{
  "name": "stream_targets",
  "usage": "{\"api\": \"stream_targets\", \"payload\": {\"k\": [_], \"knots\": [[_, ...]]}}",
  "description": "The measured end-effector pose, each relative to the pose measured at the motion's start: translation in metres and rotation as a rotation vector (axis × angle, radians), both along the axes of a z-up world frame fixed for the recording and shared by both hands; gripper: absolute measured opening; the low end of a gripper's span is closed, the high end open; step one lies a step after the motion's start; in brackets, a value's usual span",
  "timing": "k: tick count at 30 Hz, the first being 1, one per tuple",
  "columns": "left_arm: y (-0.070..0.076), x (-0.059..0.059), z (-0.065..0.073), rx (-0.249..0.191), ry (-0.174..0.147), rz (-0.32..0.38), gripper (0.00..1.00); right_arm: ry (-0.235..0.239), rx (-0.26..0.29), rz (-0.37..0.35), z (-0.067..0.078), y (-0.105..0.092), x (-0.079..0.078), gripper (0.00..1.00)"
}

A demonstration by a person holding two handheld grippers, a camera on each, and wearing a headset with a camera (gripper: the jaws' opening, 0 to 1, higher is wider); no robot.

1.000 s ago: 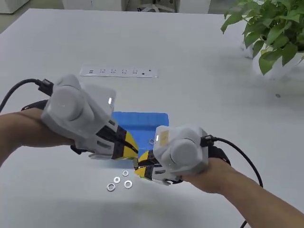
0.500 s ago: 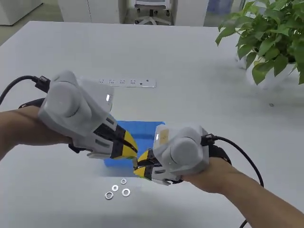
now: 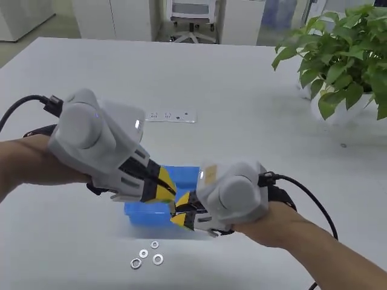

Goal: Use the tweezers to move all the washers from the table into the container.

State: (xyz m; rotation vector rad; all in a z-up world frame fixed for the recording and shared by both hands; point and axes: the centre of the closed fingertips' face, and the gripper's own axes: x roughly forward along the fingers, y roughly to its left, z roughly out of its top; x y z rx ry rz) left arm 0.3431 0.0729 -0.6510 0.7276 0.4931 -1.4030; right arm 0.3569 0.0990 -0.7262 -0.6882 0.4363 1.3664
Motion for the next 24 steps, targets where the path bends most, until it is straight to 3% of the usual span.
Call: {"api": "stream_targets", "payload": {"k": [8, 24], "knots": [[0.0, 0.013, -0.002, 0.0, -0.016, 0.004, 0.06, -0.015, -0.002, -0.003, -0.001, -0.001, 0.016, 0.1], [-0.001, 0.04, -0.02, -0.004, 0.007, 0.019, 0.06, 0.014, 0.003, -0.018, -0.02, -0.002, 0.039, 0.1]]}}
